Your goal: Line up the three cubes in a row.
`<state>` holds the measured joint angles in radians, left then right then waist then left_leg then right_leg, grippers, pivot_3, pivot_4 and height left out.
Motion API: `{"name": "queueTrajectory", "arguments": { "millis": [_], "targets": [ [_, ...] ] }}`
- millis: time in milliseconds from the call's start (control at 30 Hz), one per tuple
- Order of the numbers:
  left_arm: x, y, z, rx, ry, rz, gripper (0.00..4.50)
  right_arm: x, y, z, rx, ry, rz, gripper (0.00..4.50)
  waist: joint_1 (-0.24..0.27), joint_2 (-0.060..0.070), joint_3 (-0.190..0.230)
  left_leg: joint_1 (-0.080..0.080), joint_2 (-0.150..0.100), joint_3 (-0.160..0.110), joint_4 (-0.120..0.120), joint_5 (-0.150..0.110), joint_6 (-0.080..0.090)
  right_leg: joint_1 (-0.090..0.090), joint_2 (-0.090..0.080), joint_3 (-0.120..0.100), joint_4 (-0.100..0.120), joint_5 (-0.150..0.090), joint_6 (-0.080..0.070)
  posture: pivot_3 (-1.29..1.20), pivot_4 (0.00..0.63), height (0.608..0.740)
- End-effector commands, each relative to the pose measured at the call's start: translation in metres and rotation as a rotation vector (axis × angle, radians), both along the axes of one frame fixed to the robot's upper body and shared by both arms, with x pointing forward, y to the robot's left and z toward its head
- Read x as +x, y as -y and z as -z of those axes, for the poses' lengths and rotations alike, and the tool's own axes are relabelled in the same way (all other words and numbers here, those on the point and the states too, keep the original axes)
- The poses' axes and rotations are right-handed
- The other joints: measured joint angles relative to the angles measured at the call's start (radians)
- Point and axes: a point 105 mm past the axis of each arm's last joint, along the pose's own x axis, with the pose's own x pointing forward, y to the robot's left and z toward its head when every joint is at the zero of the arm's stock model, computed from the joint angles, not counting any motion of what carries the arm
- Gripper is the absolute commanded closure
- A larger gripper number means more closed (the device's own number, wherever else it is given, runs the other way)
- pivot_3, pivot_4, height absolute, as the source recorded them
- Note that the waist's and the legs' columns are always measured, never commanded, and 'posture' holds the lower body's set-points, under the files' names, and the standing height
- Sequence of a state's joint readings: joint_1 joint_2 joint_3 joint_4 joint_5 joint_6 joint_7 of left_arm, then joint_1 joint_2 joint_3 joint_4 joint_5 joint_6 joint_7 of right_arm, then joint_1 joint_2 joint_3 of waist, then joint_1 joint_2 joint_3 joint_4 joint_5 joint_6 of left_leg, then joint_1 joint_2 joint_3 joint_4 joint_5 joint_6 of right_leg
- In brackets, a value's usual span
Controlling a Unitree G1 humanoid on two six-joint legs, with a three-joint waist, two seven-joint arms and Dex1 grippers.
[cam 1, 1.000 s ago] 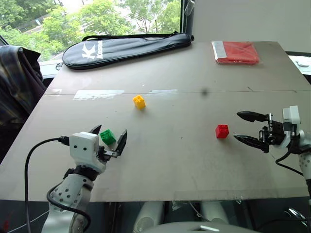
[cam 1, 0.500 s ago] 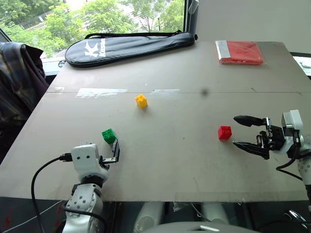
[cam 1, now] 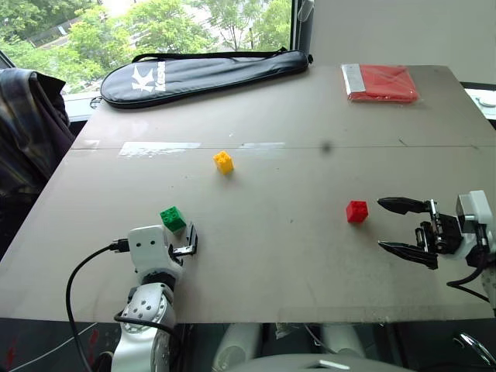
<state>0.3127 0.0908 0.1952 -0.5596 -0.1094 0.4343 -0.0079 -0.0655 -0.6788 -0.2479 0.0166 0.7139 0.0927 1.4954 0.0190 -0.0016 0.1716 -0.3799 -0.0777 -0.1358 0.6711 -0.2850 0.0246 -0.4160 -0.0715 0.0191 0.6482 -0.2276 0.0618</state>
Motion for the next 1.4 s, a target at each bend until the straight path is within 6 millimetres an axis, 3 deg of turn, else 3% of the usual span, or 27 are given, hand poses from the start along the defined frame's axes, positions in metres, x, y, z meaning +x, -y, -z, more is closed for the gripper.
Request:
{"name": "queueTrajectory", "arguments": {
  "millis": [33, 267, 367, 500, 700, 867, 1100, 1300, 1400],
  "targets": [
    [0.006, -0.002, -0.006, 0.034, 0.014, -0.007, 0.53, -0.004, 0.001, -0.01, -0.001, 0.059, 0.007, 0.0, 0.0, 0.0, 0.0, 0.0, 0.0, 0.0, 0.0, 0.0, 0.0, 0.0, 0.0, 0.0, 0.0, 0.0, 0.0, 0.0, 0.15, 0.712],
    [0.018, -0.005, -0.001, 0.038, -0.003, -0.017, 0.53, -0.008, 0.0, -0.008, 0.005, 0.063, 0.028, 0.0, -0.001, 0.0, 0.0, 0.0, 0.0, 0.0, 0.0, 0.0, -0.001, 0.0, 0.0, 0.0, 0.0, 0.0, 0.0, 0.0, 0.15, 0.712],
    [0.018, -0.004, 0.002, 0.039, -0.015, -0.017, 1.37, -0.009, 0.0, -0.008, 0.006, 0.064, 0.031, 0.0, -0.001, 0.0, 0.0, 0.0, 0.0, 0.0, 0.0, 0.002, -0.004, 0.0, 0.0, 0.0, 0.0, 0.0, 0.0, 0.0, 0.15, 0.712],
    [0.017, -0.005, 0.004, 0.042, -0.028, -0.028, 3.26, -0.01, 0.0, -0.008, 0.007, 0.064, 0.037, 0.0, -0.001, 0.0, 0.0, 0.0, 0.0, 0.0, 0.0, 0.002, -0.004, 0.0, 0.0, 0.0, 0.0, 0.0, 0.0, 0.0, 0.15, 0.712],
    [0.022, 0.004, 0.001, 0.062, -0.019, 0.085, 3.26, -0.011, -0.003, -0.009, 0.013, 0.063, 0.042, 0.0, -0.002, 0.0, -0.001, 0.001, 0.0, 0.0, 0.0, 0.002, -0.003, 0.0, 0.0, 0.0, 0.001, 0.0, 0.0, 0.0, 0.15, 0.712],
    [0.04, 0.036, -0.013, 0.075, 0.031, 0.492, 3.26, -0.009, -0.002, -0.009, 0.019, 0.059, 0.056, 0.0, 0.004, 0.0, -0.001, 0.001, 0.0, 0.0, 0.0, 0.002, -0.003, 0.0, 0.0, -0.001, 0.002, 0.0, 0.0, 0.0, 0.15, 0.712],
    [0.056, 0.092, -0.035, 0.122, 0.026, 1.212, 3.26, -0.009, 0.005, -0.007, 0.019, 0.05, 0.093, 0.0, -0.003, 0.001, -0.001, 0.001, -0.001, -0.002, 0.001, 0.004, -0.006, -0.001, 0.0, -0.002, 0.004, 0.0, -0.001, 0.0, 0.15, 0.712],
    [0.066, 0.138, -0.025, 0.225, -0.068, 1.656, 3.26, -0.012, 0.015, 0.006, -0.007, 0.029, 0.151, 0.0, -0.009, 0.001, -0.001, 0.001, -0.003, -0.001, 0.001, 0.004, -0.006, -0.001, 0.0, -0.001, 0.004, 0.0, -0.001, 0.0, 0.15, 0.712],
    [0.074, 0.154, -0.019, 0.262, -0.099, 1.755, 3.26, -0.012, 0.021, 0.011, -0.022, 0.025, 0.182, 0.0, -0.008, 0.001, -0.001, 0.0, -0.003, -0.001, 0.001, 0.004, -0.006, -0.001, 0.001, -0.001, 0.005, 0.0, -0.001, 0.0, 0.15, 0.712]
  ]
}}
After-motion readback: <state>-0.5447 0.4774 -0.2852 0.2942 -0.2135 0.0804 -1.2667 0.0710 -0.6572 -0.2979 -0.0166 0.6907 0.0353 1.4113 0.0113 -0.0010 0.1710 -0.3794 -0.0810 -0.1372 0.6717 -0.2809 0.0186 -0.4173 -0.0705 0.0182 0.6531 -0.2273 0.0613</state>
